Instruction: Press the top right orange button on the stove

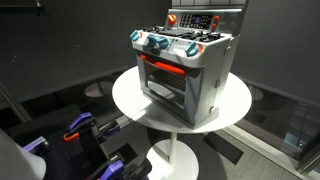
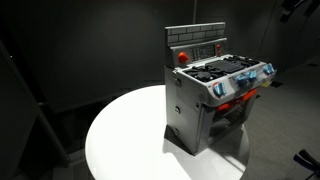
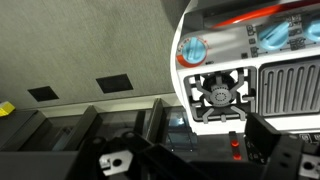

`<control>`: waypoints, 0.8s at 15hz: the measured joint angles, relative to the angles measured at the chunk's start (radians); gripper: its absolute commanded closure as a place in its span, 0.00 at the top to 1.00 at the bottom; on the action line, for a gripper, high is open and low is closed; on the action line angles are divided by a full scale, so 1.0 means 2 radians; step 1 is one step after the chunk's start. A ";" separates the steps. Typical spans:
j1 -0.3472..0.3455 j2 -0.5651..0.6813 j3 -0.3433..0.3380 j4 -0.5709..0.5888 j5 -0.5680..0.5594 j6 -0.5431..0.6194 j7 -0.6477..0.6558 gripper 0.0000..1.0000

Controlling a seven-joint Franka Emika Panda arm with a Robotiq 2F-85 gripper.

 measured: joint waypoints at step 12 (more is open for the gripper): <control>0.002 0.183 0.000 0.126 -0.013 0.047 0.051 1.00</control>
